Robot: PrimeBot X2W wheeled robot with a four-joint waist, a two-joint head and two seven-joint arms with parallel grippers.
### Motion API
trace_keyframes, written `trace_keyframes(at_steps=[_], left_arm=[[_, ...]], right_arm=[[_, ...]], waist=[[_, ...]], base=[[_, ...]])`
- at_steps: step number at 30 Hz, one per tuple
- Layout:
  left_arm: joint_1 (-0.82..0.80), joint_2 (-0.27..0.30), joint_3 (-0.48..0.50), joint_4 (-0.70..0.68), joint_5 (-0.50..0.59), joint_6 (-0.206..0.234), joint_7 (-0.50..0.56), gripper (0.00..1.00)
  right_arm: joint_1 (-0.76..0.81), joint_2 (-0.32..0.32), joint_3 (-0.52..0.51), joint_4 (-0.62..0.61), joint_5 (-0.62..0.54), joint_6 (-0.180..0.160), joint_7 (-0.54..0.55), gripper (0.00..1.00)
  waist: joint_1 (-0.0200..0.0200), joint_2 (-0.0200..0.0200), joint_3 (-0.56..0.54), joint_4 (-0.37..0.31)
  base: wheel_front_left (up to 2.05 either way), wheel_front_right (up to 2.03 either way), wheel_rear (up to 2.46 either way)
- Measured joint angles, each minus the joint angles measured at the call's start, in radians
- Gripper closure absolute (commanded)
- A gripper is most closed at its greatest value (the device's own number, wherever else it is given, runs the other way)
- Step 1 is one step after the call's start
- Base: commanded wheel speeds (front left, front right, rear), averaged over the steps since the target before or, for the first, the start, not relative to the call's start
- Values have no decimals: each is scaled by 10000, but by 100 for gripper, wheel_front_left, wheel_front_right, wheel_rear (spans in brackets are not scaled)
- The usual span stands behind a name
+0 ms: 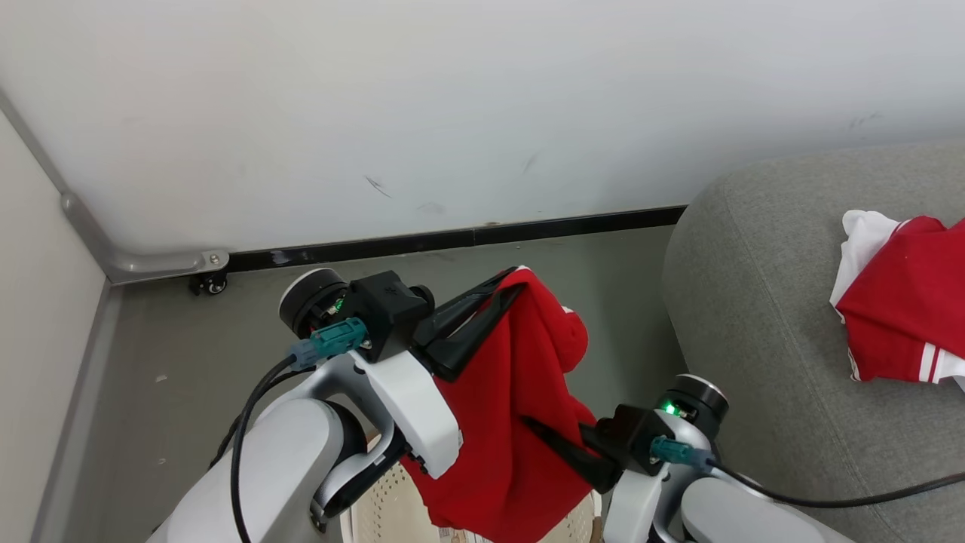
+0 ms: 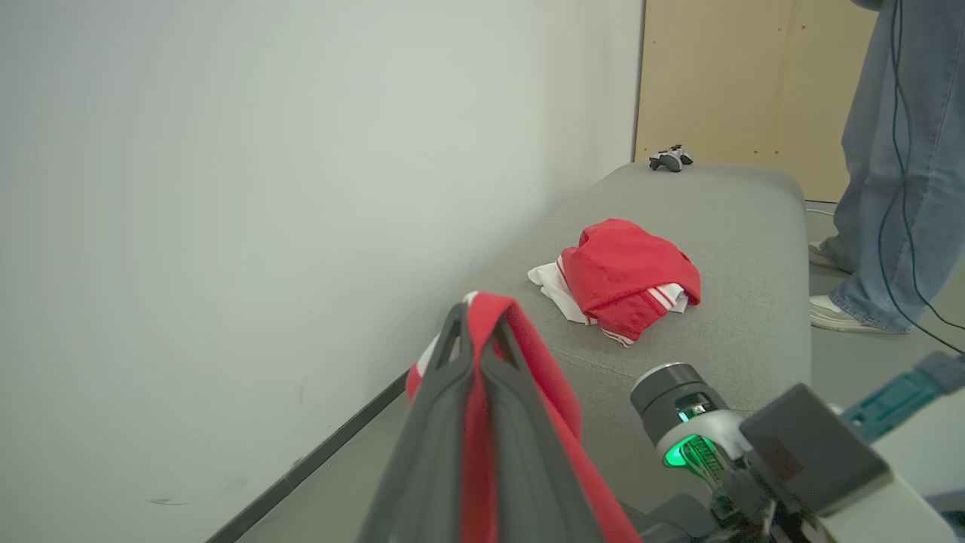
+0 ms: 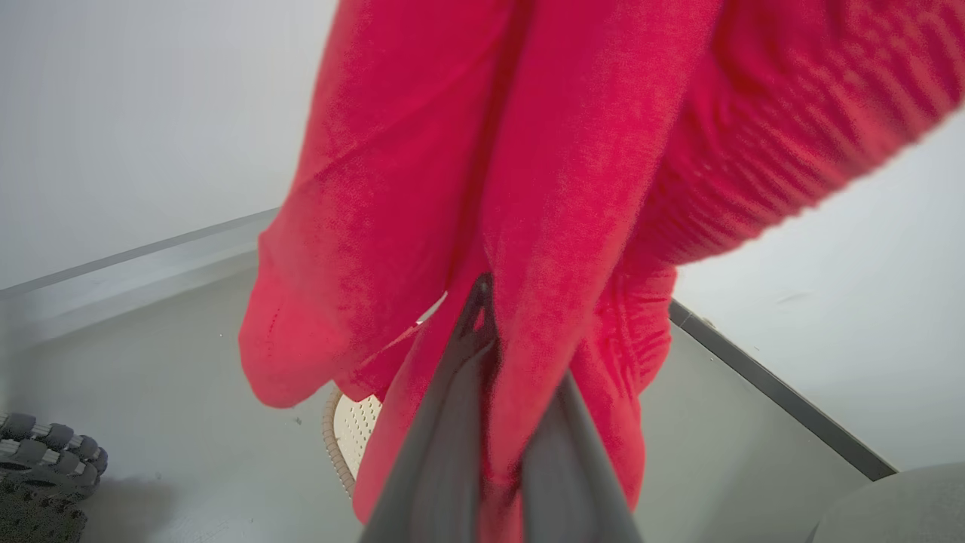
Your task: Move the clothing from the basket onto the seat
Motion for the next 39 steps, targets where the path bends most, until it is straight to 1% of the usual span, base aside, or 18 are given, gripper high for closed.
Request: trace_keyframes(at_steps=[4, 12, 19, 20, 21, 23, 24, 27, 28, 29, 30, 39], left_arm=[[88, -10, 236, 219, -144, 142, -186, 100], [561, -33, 424, 667, -230, 355, -639, 100], [778, -234, 506, 913, -293, 581, -1062, 100], [833, -276, 512, 951, -293, 614, -1129, 89], [871, -314, 508, 993, -291, 614, -1179, 86], [911, -385, 504, 1043, -291, 629, -1275, 83], [923, -416, 497, 1070, -291, 669, -1323, 79], [1005, -454, 487, 1168, -288, 709, -1446, 57], [1027, -464, 477, 1200, -286, 709, -1496, 38], [1032, -474, 464, 1235, -284, 709, -1501, 8], [1032, -489, 462, 1269, -282, 709, -1569, 0], [1040, -550, 439, 1467, -178, 731, -1937, 0]], right_arm=[[15, -203, -407, -10, 433, 0, -96, 100], [290, -761, -1904, -63, 1175, 0, -201, 100], [479, -849, -3022, -408, 1741, -2, -265, 100], [478, -836, -3191, -481, 1829, 0, -270, 100], [480, -832, -3356, -562, 1900, -2, -270, 100], [506, -838, -3674, -784, 1983, -2, -272, 100], [536, -834, -3829, -888, 2031, -2, -272, 100], [656, -855, -4094, -1095, 2048, -2, -274, 100], [675, -855, -4199, -1152, 2048, -2, -274, 100], [682, -861, -4288, -1204, 2048, -2, -274, 100], [694, -863, -4393, -1262, 2046, -2, -274, 100], [1099, -1039, -5892, -1442, 1902, -2, -284, 100]], waist=[[0, 0, 27, -96], [0, 0, 128, -379], [0, 0, 243, -649], [0, 0, 259, -681], [0, 0, 276, -712], [0, 0, 308, -764], [0, 0, 325, -786], [0, 0, 373, -830], [0, 0, 387, -838], [0, 0, 401, -842], [0, 0, 412, -844], [0, 0, 417, -810]], base=[[0, 0, 0], [0, 0, 0], [0, 0, 0], [0, 0, 0], [0, 0, 0], [0, 0, 0], [0, 0, 0], [0, 0, 0], [0, 0, 0], [0, 0, 0], [0, 0, 0], [0, 0, 0]])
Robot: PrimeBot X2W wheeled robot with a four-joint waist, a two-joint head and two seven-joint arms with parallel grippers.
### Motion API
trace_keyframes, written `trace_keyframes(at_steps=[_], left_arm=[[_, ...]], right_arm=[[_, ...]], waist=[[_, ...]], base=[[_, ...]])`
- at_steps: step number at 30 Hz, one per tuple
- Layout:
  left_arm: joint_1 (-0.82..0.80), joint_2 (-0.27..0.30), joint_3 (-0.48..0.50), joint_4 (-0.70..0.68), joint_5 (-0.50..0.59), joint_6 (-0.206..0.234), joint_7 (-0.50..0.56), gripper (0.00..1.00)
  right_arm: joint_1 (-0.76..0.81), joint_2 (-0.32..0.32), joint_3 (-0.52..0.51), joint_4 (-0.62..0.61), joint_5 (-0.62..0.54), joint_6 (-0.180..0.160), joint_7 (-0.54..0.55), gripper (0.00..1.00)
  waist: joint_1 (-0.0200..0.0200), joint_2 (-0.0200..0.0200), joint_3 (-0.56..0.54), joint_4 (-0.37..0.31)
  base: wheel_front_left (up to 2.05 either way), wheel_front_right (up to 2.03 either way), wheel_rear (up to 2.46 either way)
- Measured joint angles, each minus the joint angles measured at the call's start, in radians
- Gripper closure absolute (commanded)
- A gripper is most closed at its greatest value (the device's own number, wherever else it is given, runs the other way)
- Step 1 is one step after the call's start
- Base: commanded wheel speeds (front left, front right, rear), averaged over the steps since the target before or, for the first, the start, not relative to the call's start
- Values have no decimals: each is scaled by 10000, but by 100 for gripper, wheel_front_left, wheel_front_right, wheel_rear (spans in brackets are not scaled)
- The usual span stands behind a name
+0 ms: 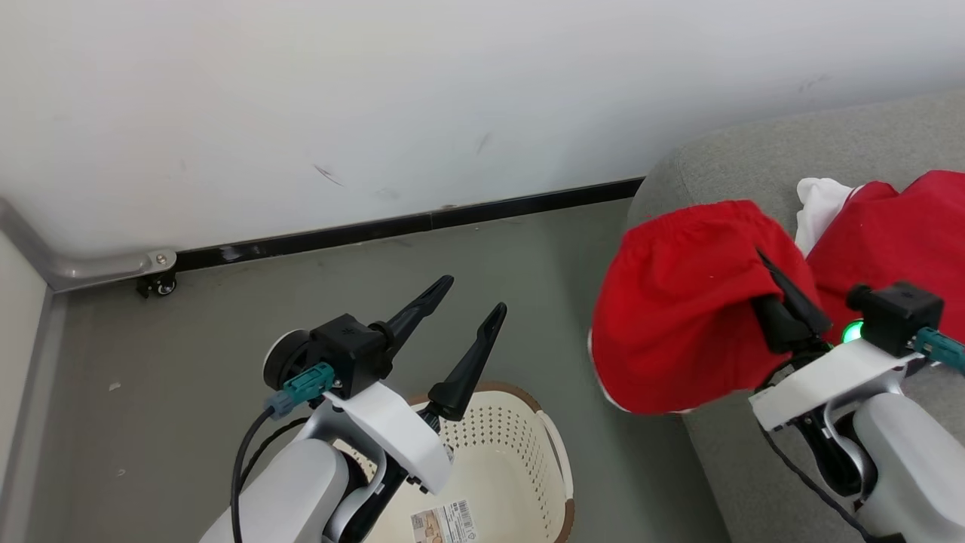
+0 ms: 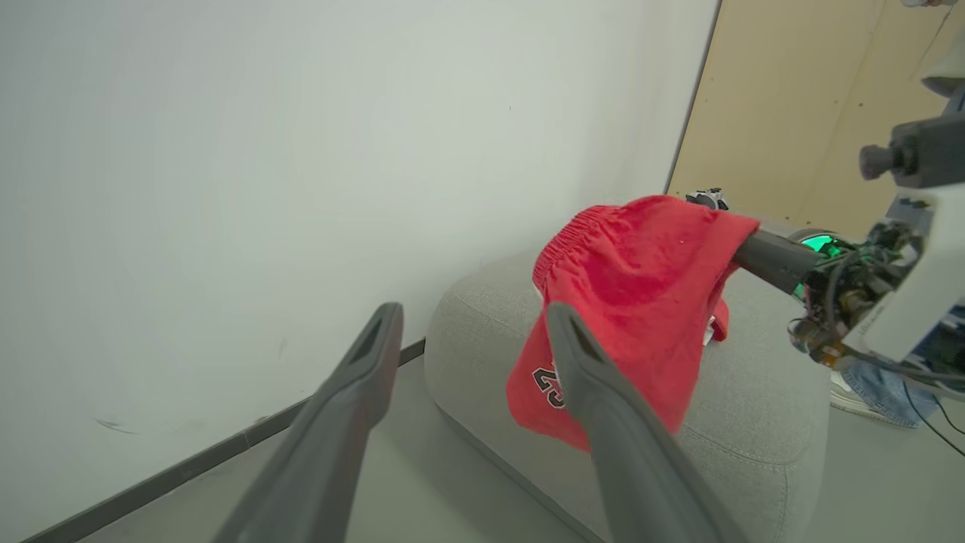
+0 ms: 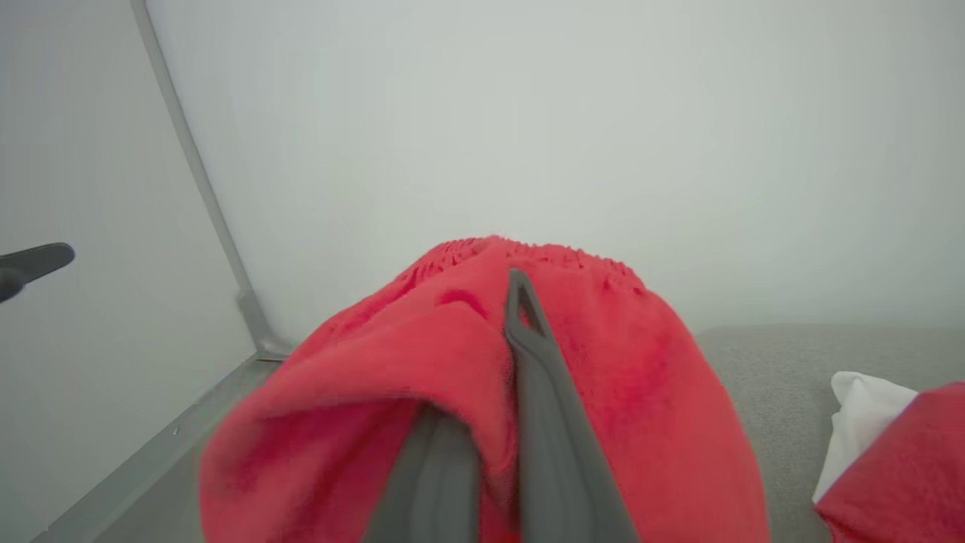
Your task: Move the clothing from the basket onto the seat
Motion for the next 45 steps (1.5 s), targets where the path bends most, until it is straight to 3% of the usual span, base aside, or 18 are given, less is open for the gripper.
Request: trace_keyframes(at_steps=[8, 18, 45], left_arm=[[62, -186, -73, 35, 140, 56, -345, 0], [422, -274, -265, 280, 224, 54, -529, 0], [617, -545, -481, 621, 424, -35, -752, 0]], right_arm=[[570, -6, -1335, -42, -257, 0, -2, 100], [1604, 385, -2301, -278, -830, 0, 0, 100], [3045, 1051, -3419, -989, -1735, 0, 2, 100]], waist=[[0, 0, -71, -59], [0, 0, -192, -289], [0, 0, -321, -1336]], base=[[0, 0, 0], [0, 0, 0], [0, 0, 0]])
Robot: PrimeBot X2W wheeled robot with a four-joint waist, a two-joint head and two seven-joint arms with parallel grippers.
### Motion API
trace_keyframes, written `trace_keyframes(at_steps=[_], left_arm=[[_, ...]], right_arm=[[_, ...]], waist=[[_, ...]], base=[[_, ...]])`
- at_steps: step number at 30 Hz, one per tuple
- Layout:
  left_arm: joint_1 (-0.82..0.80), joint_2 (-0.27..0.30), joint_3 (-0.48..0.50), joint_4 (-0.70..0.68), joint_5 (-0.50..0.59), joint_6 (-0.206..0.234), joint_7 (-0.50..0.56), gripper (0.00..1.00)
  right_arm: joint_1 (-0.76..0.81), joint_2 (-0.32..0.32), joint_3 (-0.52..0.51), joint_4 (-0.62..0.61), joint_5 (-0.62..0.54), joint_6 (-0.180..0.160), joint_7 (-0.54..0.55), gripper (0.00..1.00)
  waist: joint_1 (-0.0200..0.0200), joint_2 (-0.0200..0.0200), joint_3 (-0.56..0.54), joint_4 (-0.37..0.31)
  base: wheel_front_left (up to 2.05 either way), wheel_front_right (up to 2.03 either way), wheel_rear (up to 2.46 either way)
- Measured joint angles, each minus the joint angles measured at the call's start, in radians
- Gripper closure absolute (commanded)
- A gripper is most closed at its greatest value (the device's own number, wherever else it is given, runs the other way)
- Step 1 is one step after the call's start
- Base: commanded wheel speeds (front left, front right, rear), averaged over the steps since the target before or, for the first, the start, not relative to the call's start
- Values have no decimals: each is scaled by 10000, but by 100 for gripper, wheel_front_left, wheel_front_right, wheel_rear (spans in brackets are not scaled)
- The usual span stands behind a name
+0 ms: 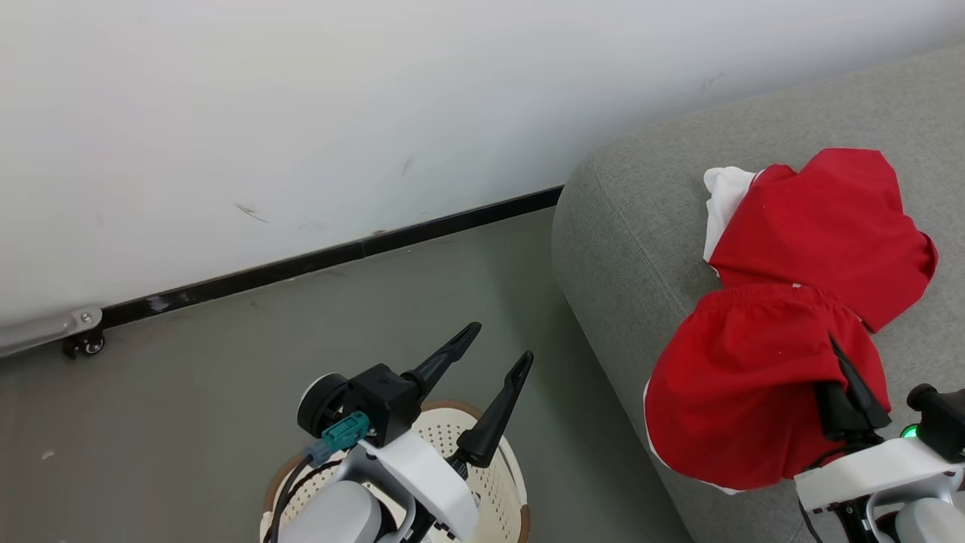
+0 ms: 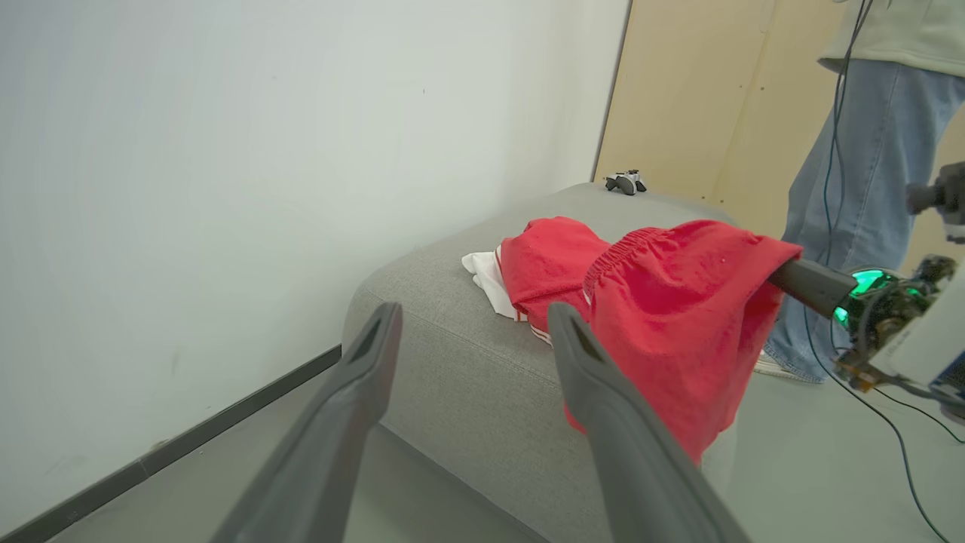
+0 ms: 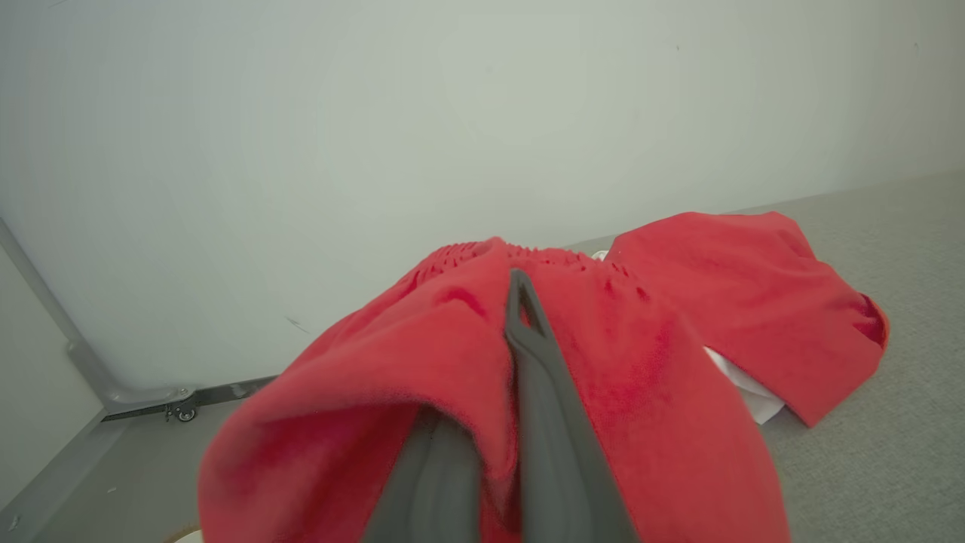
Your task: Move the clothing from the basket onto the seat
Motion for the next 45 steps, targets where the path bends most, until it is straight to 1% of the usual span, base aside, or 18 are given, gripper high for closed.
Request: trace_keyframes(at_steps=[8, 11, 19, 24, 30, 36, 40, 45], left_arm=[[-1, 15, 77, -35, 94, 90, -29, 0], [-1, 33, 155, -96, 107, 123, -35, 0], [-1, 148, 334, -401, 182, 328, -40, 0], [-1, 341, 470, -706, 280, 443, -71, 0], [-43, 433, 491, -1197, 462, 535, -75, 0], [-314, 508, 481, -1689, 704, 619, -84, 0], [-464, 608, 479, -1929, 786, 621, -67, 0], [-504, 681, 481, -2142, 878, 633, 8, 0]], right_arm=[[-98, -35, 12, -278, -174, 0, 121, 100], [-369, -174, 56, -282, -144, 0, 222, 100], [-2041, -635, 100, -61, -117, 0, 729, 100], [-3173, -899, -109, 132, 44, 0, 1108, 100], [-4665, -1526, -736, 612, 130, 0, 1651, 100], [-5953, -2228, -1521, 1057, 86, 0, 1887, 100], [-6450, -2731, -1923, 1335, -165, 0, 2092, 100], [-6659, -3369, -2589, 1806, -380, 0, 2274, 100]], waist=[[0, 0, 186, -137], [0, 0, 284, -111], [0, 0, 615, 43], [0, 0, 876, 166], [0, 0, 1253, 319], [0, 0, 1651, 469], [0, 0, 1906, 558], [0, 0, 2202, 650]], base=[[0, 0, 0], [0, 0, 0], [0, 0, 0], [0, 0, 0], [0, 0, 0], [0, 0, 0], [0, 0, 0], [0, 0, 0]])
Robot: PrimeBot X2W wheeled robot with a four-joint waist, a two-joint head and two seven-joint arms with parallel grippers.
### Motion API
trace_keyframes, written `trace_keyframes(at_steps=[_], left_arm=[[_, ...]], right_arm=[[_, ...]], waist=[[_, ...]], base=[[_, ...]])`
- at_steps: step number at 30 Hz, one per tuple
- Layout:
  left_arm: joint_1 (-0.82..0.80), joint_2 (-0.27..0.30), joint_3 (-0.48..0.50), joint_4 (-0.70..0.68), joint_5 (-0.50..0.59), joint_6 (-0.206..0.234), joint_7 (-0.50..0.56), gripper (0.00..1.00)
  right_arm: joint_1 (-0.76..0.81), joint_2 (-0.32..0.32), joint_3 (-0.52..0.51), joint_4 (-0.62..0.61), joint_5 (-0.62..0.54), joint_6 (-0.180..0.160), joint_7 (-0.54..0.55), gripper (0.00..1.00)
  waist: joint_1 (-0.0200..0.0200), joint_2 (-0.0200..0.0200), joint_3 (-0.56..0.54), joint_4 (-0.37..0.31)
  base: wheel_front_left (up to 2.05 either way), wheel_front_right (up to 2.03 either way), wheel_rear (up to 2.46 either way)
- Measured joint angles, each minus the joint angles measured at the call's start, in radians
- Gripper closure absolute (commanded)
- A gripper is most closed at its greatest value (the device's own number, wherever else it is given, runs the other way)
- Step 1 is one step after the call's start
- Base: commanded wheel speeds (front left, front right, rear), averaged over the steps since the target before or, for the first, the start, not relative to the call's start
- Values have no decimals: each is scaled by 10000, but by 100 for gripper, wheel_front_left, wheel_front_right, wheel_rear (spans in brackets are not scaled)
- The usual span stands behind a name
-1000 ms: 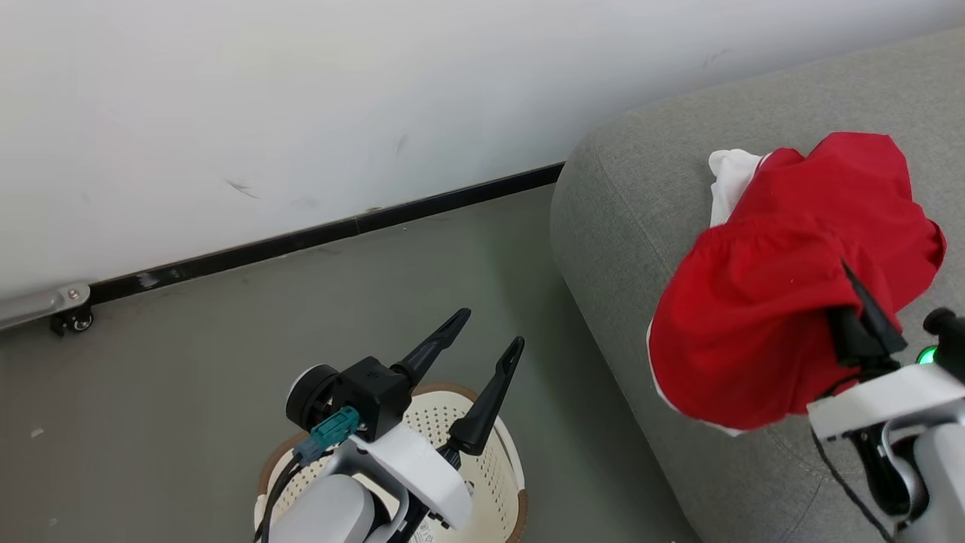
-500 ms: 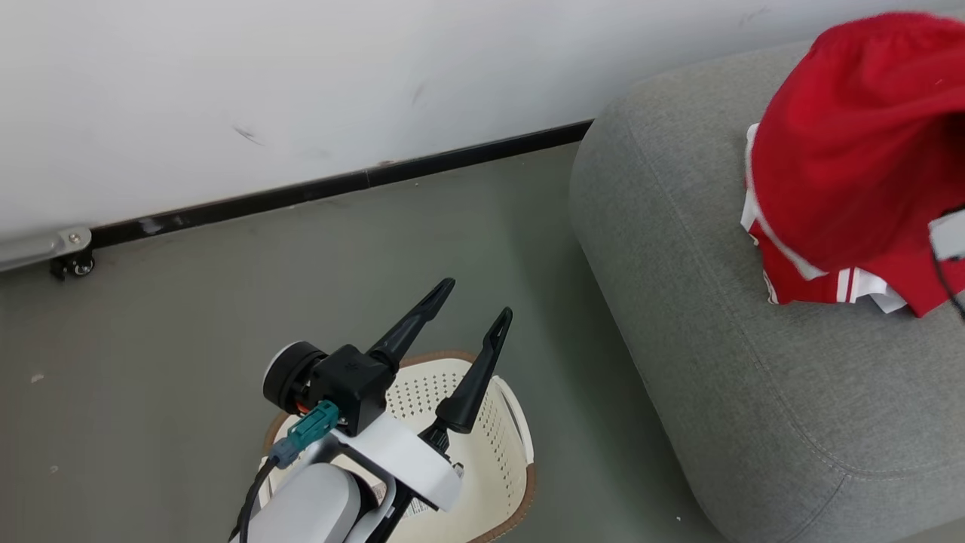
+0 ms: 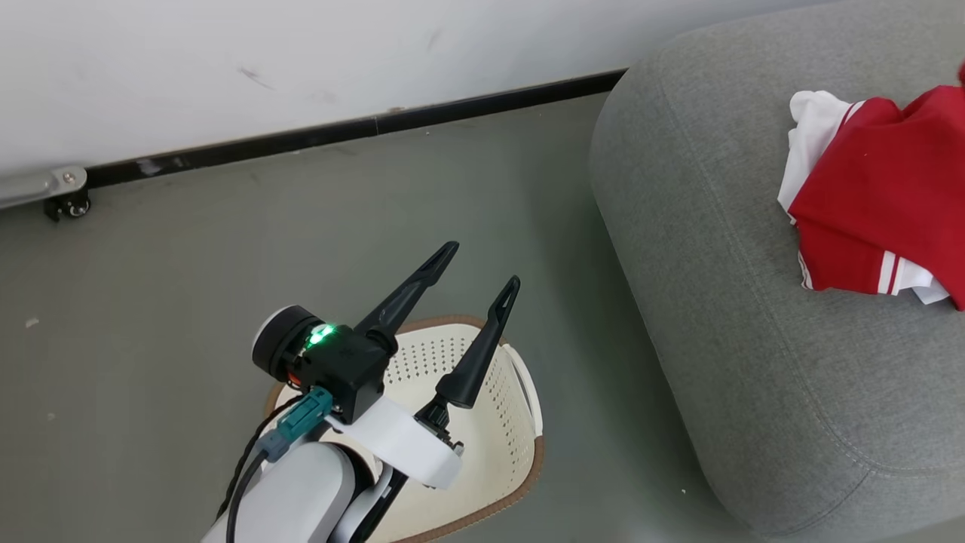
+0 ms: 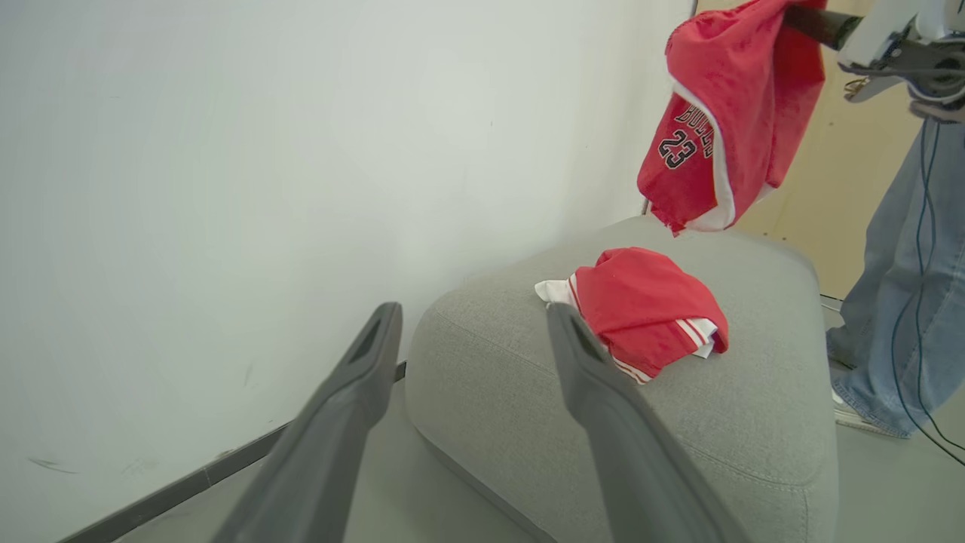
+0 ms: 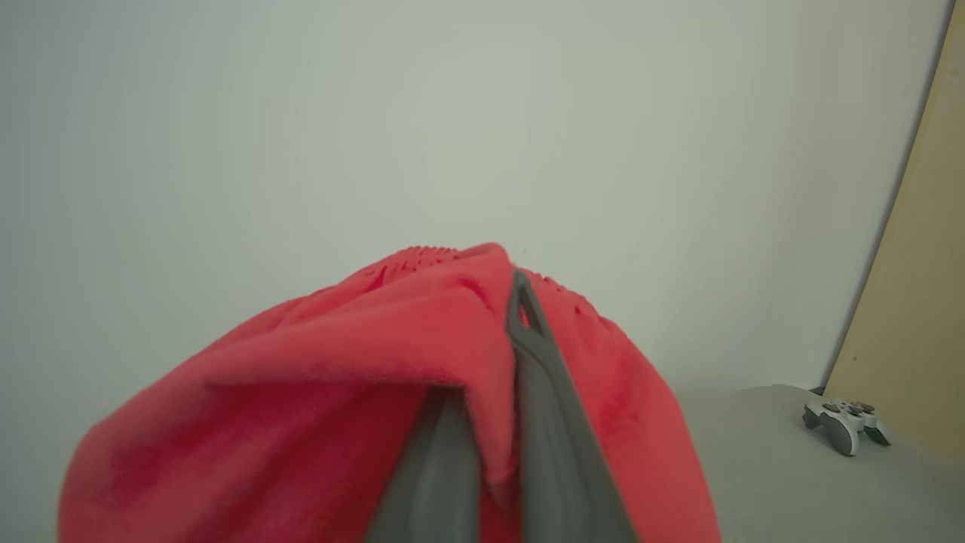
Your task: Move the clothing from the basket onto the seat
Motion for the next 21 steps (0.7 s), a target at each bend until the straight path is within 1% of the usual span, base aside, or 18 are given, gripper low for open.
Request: trace_keyframes(at_steps=[5, 9, 12, 15, 16, 17, 21], left_arm=[[-154, 81, 10, -228, 52, 90, 144, 0], [-188, 142, 10, -389, 104, 121, 236, 0], [-257, 207, 10, -510, 144, 134, 334, 0], [-347, 274, 10, -625, 176, 167, 430, 0], [-347, 274, 10, -625, 176, 167, 430, 0], [-348, 299, 2, -679, 186, 167, 512, 0], [-380, 374, -6, -813, 314, 167, 673, 0]], right_arm=[[-9, -458, -401, 698, -142, 0, 100, 100], [-6, -481, -345, 1304, -142, 0, 98, 100], [25, -234, -238, 1641, -171, 0, 86, 100], [69, 178, -213, 1914, -353, 0, 25, 100], [69, 178, -213, 1914, -353, 0, 25, 100], [129, 405, -219, 2151, -510, 0, -17, 100], [454, 696, -407, 2633, -669, 0, -125, 100]], waist=[[0, 0, 289, 84], [0, 0, 536, 161], [0, 0, 727, 223], [0, 0, 909, 281], [0, 0, 909, 281], [0, 0, 1025, 316], [0, 0, 1242, 382]], base=[[0, 0, 0], [0, 0, 0], [0, 0, 0], [0, 0, 0], [0, 0, 0], [0, 0, 0], [0, 0, 0]])
